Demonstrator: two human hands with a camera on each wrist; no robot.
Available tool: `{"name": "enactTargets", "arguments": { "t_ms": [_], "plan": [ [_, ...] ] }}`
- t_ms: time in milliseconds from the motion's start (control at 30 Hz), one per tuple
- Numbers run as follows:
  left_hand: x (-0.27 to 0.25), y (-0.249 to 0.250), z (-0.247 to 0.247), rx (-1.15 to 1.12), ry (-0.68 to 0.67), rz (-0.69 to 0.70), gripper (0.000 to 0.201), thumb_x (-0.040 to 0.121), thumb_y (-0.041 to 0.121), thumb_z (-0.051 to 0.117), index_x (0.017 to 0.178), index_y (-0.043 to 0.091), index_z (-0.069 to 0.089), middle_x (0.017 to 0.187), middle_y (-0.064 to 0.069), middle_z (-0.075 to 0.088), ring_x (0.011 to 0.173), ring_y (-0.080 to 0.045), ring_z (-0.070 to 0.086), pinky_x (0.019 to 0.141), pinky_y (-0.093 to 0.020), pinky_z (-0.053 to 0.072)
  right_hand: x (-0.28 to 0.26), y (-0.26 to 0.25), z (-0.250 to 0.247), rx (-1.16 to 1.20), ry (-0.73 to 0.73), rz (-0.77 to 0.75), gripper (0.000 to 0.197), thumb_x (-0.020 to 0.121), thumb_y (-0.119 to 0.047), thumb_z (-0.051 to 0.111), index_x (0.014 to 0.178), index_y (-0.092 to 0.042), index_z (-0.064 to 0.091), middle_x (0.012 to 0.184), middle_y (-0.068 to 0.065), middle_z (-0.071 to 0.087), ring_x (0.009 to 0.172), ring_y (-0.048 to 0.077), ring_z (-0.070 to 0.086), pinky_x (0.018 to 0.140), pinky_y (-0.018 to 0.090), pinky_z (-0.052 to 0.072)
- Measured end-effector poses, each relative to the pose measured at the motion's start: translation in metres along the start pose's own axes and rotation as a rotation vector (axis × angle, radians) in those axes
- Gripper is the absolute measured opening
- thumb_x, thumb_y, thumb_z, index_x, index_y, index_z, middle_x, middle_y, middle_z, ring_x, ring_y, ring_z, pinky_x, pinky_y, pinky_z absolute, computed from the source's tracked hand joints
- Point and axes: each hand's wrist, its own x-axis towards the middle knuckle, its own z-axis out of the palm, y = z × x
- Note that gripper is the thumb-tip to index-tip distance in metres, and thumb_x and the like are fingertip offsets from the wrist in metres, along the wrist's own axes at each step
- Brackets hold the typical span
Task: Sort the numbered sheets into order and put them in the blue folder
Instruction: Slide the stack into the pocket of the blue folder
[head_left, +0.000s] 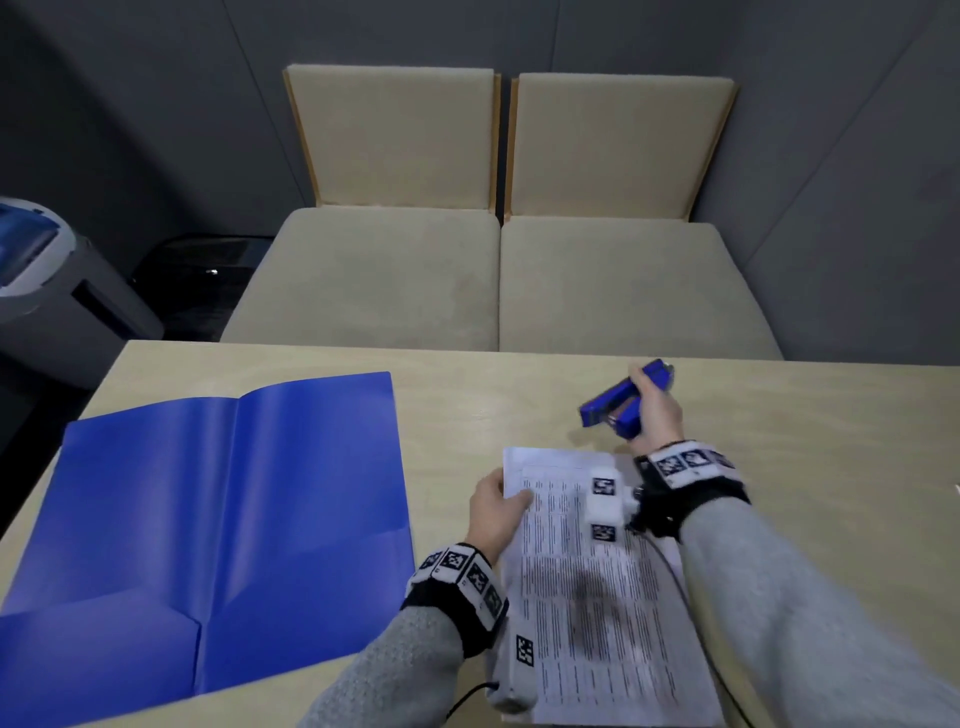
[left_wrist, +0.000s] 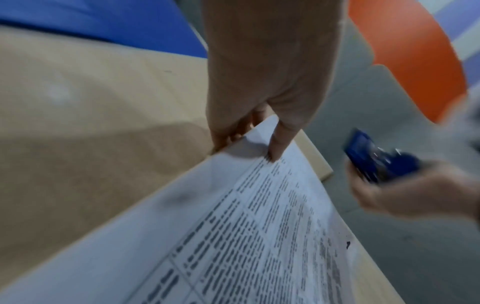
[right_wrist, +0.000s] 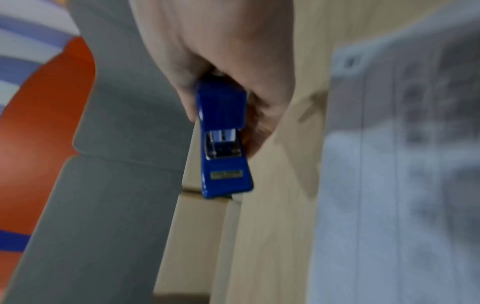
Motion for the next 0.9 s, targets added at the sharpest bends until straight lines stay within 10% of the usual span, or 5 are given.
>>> {"name": "enactTargets", "arguments": {
  "t_ms": [133, 433, 633, 767, 900],
  "plan": [
    [-0.028, 0.004, -0.001, -0.025, -0.007, 0.054, 0.054, 0.098, 0.031, 0.046, 0.147, 0.014, 0.029, 0.15, -0.002, 0.033, 0.141, -0.023, 0.029, 0.115, -0.045, 0.028, 0.014, 0.005, -0.102, -0.84, 0.112, -0.171, 0.034, 0.085, -0.022, 0.065, 0.112, -0.003, 0.055, 0.112, 0.025, 0.059, 0.097, 0.037, 0.059, 0.077, 0.039, 0.046],
    [-0.054, 0.011, -0.029, -0.152, 0.071, 0.135, 0.061, 0.098, 0.034, 0.046, 0.15, 0.018, 0.017, 0.158, 0.002, 0.018, 0.144, -0.017, 0.021, 0.117, -0.046, 0.024, -0.043, 0.032, -0.186, -1.684, 0.234, -0.289, 0.062, 0.09, -0.045, 0.05, 0.141, -0.018, 0.027, 0.143, 0.016, 0.036, 0.13, 0.033, 0.035, 0.108, 0.056, 0.023],
    [-0.048, 0.021, -0.079, -0.236, -0.001, 0.146, 0.062, 0.088, 0.047, 0.058, 0.142, 0.034, 0.033, 0.148, 0.007, 0.037, 0.134, -0.017, 0.041, 0.11, -0.044, 0.035, -0.128, 0.014, -0.093, -0.724, -0.653, -0.104, 0.087, 0.074, -0.058, 0.068, 0.142, -0.017, 0.034, 0.141, 0.006, 0.048, 0.122, 0.019, 0.054, 0.1, 0.037, 0.044],
    [-0.038, 0.023, -0.119, -0.217, 0.056, 0.203, 0.024, 0.092, 0.024, 0.054, 0.115, 0.015, 0.054, 0.118, -0.011, 0.066, 0.102, -0.022, 0.066, 0.094, -0.044, 0.051, -0.149, 0.038, -0.056, -0.404, -0.699, 0.068, 0.036, 0.088, 0.006, 0.054, 0.122, -0.003, 0.053, 0.099, 0.01, 0.071, 0.079, 0.019, 0.073, 0.059, 0.028, 0.057],
    [-0.043, 0.009, -0.155, 0.266, 0.229, 0.114, 0.017, 0.098, 0.025, 0.04, 0.111, 0.015, 0.045, 0.114, -0.017, 0.057, 0.091, -0.028, 0.055, 0.08, -0.039, 0.046, -0.146, 0.067, -0.039, -0.55, -0.586, -0.012, 0.042, 0.089, 0.012, 0.046, 0.123, -0.01, 0.055, 0.102, 0.003, 0.067, 0.096, 0.022, 0.066, 0.079, 0.035, 0.054]
  ]
}}
